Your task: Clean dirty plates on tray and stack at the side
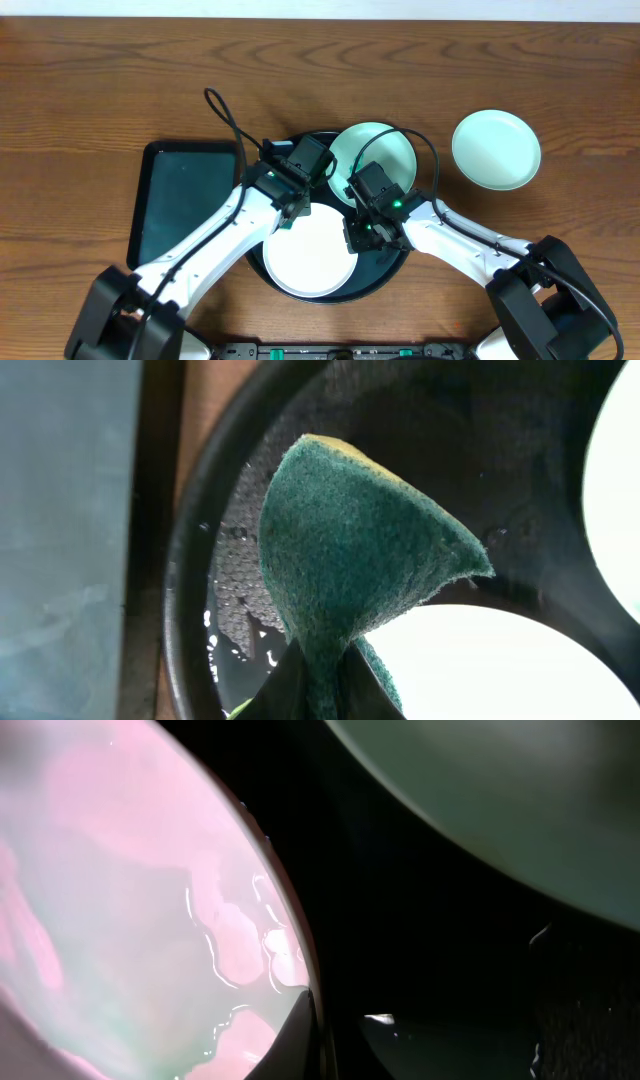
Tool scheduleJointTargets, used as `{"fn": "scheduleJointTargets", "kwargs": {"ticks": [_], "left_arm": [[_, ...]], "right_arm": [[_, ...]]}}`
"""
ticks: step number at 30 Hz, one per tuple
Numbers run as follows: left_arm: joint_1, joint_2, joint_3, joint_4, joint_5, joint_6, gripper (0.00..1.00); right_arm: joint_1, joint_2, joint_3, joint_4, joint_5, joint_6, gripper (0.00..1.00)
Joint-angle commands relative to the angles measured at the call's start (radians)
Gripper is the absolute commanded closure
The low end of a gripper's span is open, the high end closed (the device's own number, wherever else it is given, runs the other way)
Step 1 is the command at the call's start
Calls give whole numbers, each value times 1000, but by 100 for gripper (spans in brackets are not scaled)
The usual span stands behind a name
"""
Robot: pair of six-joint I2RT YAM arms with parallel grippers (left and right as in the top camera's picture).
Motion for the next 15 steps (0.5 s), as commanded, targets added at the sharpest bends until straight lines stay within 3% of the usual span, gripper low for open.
{"fn": "scheduleJointTargets", "kwargs": {"ticks": [1, 8, 15], "left_arm": [[24, -74, 40, -51, -91, 6, 93], [209, -193, 56, -232, -161, 6, 93], [448, -242, 56, -333, -127, 8, 93]], "right_arm": [[-3, -7, 0, -14, -43, -69, 99], [-3, -156, 51, -57, -30, -110, 99], [-6, -336, 148, -270, 222, 65, 99]]}}
